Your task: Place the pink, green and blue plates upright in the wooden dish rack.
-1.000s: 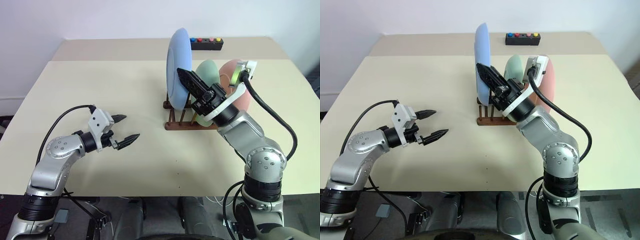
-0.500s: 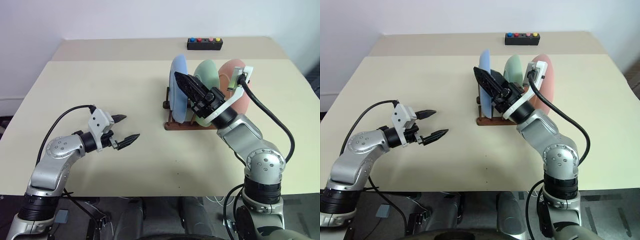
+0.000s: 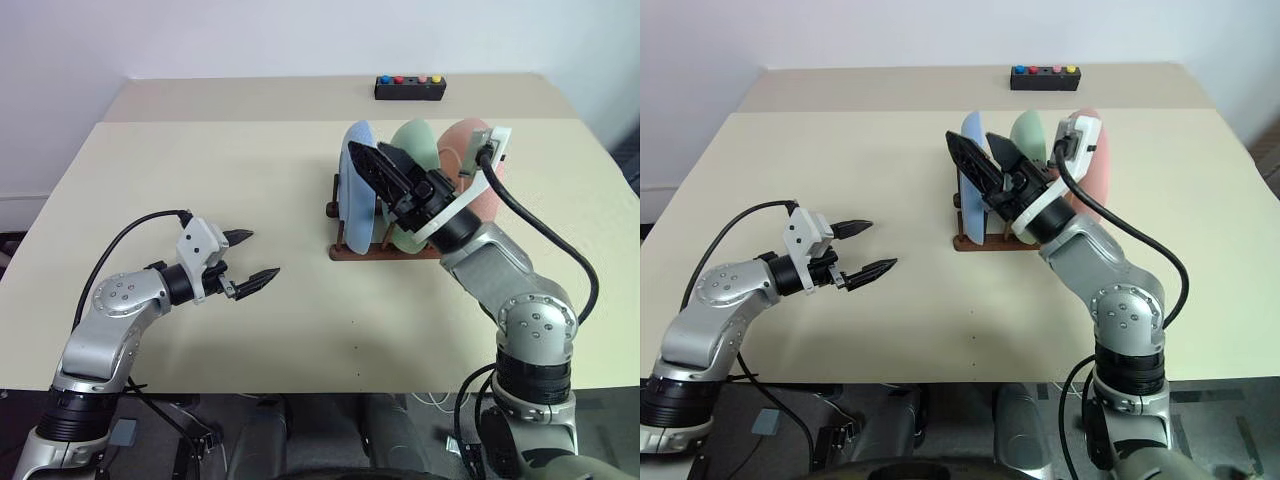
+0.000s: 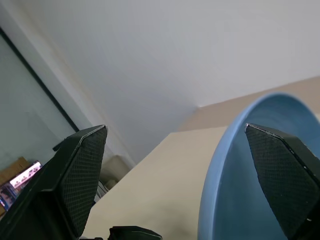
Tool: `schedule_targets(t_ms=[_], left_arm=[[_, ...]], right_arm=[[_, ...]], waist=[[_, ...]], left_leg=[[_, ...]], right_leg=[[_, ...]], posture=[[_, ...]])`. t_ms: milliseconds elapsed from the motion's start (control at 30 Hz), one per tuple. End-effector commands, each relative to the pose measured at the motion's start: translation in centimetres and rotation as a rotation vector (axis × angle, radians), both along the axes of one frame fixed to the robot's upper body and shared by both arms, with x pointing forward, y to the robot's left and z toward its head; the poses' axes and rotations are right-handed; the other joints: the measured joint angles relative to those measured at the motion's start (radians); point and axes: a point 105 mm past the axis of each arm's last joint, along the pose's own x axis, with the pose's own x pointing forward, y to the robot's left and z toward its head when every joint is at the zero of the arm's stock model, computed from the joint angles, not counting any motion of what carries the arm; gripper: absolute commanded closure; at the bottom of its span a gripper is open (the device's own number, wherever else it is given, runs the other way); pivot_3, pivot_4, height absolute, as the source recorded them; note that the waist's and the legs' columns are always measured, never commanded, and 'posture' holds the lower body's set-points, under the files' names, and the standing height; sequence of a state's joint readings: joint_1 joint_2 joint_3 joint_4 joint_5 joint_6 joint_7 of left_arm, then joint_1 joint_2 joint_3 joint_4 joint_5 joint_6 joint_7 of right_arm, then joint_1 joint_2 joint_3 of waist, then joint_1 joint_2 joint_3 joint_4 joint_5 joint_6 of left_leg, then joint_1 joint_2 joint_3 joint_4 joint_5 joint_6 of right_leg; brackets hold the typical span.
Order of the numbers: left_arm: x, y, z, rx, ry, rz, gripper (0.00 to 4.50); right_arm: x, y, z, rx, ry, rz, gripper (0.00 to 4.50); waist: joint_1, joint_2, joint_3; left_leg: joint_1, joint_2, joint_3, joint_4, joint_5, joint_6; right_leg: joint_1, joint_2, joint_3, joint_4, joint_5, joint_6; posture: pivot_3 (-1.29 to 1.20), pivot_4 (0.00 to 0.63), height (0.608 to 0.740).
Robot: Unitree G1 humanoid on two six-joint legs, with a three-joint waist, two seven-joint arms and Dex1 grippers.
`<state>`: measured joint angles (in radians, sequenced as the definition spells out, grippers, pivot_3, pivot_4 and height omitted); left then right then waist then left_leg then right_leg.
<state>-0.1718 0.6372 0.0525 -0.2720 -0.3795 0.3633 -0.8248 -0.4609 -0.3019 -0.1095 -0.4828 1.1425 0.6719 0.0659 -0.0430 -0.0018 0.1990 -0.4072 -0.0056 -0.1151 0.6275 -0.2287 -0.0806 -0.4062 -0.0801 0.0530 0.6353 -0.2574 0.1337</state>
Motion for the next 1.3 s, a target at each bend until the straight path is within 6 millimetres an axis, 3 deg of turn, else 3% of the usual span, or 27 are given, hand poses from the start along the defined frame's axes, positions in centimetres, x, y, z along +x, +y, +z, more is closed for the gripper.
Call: schedule_targets(t_ms=[33,133,233,367,533,667,833,933,1033,1067,1300], left_arm=[[-0.1,-0.5,0.7,0.002,-0.042,-0.020,0.00],[-0.1,-0.6,0.7,0.001,-0.042,-0.021,0.00],[-0.2,-0.7,0.6,0.000,-0.039,-0.023,0.00],[-0.2,-0.7,0.5,-0.002,-0.033,-0.025,0.00],[0.0,-0.8,0.3,-0.001,-0.022,-0.035,0.00],[0.3,-1.1,0.2,-0.003,-0.020,-0.042,0.00],[1.2,-1.0,-0.3,-0.009,-0.021,-0.021,0.00],[1.5,-1.0,-0.6,-0.009,-0.023,-0.007,0.00],[1.9,0.0,-1.8,-0.019,0.003,0.039,0.00],[1.9,0.1,-2.1,-0.020,0.008,0.048,0.00],[1.8,1.6,-3.1,-0.010,0.007,0.098,0.00]], right_arm=[[-0.5,-0.7,1.9,-0.031,-0.108,-0.019,0.02],[-0.7,-0.9,2.3,-0.056,-0.143,-0.021,0.02],[-1.5,-1.7,4.5,-0.109,-0.270,-0.043,0.02],[-2.7,-5.3,7.1,-0.228,-0.445,-0.131,0.02],[-3.9,-11.5,6.1,-0.453,-0.443,-0.259,0.02],[-4.5,-16.3,3.9,-0.531,-0.342,-0.362,0.02],[-5.3,-21.4,-1.6,-0.585,-0.138,-0.472,0.02],[-5.6,-22.3,-3.6,-0.633,-0.081,-0.482,0.02],[-6.1,-22.9,-9.6,-0.761,0.059,-0.468,0.02],[-6.2,-23.0,-10.7,-0.776,0.069,-0.460,0.02],[-4.8,-24.6,-12.1,-0.715,0.093,-0.506,0.02]], waist=[[0.000,0.000,0.000],[0.000,0.000,0.000],[0.000,0.000,0.000],[0.010,0.000,0.000],[0.027,-0.001,0.000],[0.030,-0.001,0.000],[0.029,-0.001,0.000],[0.024,0.000,0.000],[0.025,-0.003,-0.002],[0.025,-0.004,-0.002],[0.024,-0.002,-0.002]], left_leg=[[0.000,0.000,0.000,0.000,0.000,0.000],[0.000,0.000,0.000,0.000,0.000,0.000],[0.000,0.000,0.000,0.000,0.000,0.000],[-0.001,0.000,0.000,0.000,0.000,0.000],[-0.001,0.000,0.000,0.000,-0.001,0.001],[-0.001,0.000,0.001,0.001,-0.001,0.001],[0.000,0.000,0.002,0.002,-0.001,0.001],[0.000,0.000,0.003,0.002,-0.001,0.001],[0.001,0.000,0.003,0.002,-0.001,0.001],[0.002,0.000,0.003,0.001,-0.001,0.001],[0.002,0.000,0.005,0.003,-0.001,0.001]], right_leg=[[0.000,0.000,0.000,0.000,0.000,0.000],[0.000,0.000,0.000,0.000,0.000,0.000],[0.000,0.000,0.000,0.000,0.000,0.000],[0.000,0.000,0.000,-0.001,0.000,0.000],[0.001,0.000,0.000,-0.004,0.000,0.000],[0.002,0.000,0.000,-0.004,-0.001,-0.002],[0.003,0.000,0.000,-0.004,-0.001,-0.002],[0.003,0.000,0.001,-0.004,-0.001,-0.002],[0.003,0.000,0.001,-0.003,-0.001,-0.002],[0.003,0.000,0.001,-0.003,-0.001,-0.001],[0.003,-0.001,0.003,-0.004,-0.001,-0.003]], posture=[[0.00,0.150,0.734],[0.00,0.150,0.734],[0.00,0.150,0.734],[0.00,0.150,0.734],[0.00,0.150,0.734],[0.00,0.150,0.734],[0.00,0.150,0.734],[0.00,0.150,0.734],[0.00,0.150,0.734],[0.00,0.150,0.734],[0.00,0.150,0.734]])
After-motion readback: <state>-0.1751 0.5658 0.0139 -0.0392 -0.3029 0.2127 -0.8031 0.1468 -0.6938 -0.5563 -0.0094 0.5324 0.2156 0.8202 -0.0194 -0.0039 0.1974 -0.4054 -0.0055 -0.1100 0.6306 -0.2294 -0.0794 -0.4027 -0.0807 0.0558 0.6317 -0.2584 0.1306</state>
